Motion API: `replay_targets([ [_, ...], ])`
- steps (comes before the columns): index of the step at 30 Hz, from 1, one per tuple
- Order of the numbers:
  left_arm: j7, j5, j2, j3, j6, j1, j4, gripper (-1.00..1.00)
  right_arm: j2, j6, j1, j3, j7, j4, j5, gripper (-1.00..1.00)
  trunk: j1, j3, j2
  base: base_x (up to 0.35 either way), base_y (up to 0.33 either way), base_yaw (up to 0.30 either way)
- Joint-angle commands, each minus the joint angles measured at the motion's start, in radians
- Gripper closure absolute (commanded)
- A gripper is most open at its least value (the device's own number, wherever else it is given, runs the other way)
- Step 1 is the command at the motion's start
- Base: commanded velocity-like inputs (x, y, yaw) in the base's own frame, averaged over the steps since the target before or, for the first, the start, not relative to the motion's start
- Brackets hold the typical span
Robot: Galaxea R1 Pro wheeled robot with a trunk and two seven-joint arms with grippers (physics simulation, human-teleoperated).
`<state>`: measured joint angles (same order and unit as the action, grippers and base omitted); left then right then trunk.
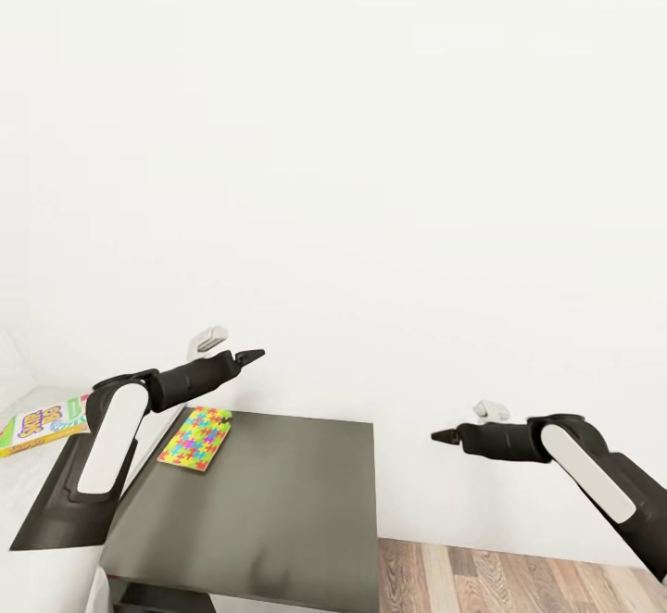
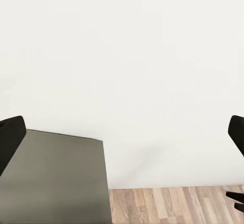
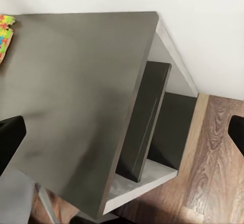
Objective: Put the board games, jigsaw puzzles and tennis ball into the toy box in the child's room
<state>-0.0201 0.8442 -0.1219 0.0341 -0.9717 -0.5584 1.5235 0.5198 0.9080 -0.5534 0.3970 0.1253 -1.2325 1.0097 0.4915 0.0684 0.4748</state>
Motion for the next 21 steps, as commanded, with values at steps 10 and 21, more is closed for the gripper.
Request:
replay_targets([
  [10, -0.003, 0.006, 0.002, 0.001, -0.005, 0.002, 0.006, -1.00, 0.010, 0.003, 0.014, -0.001, 0.012, -0.031, -0.009, -1.00, 0.001, 0.002, 0.002, 0.023, 0.000, 0.000],
  [21, -0.004, 0.005, 0.002, 0.001, -0.004, 0.003, 0.007, -1.00, 0.012, 0.003, 0.019, -0.001, 0.012, -0.040, -0.009, -1.00, 0.001, 0.002, 0.002, 0.238, 0.000, 0.000],
])
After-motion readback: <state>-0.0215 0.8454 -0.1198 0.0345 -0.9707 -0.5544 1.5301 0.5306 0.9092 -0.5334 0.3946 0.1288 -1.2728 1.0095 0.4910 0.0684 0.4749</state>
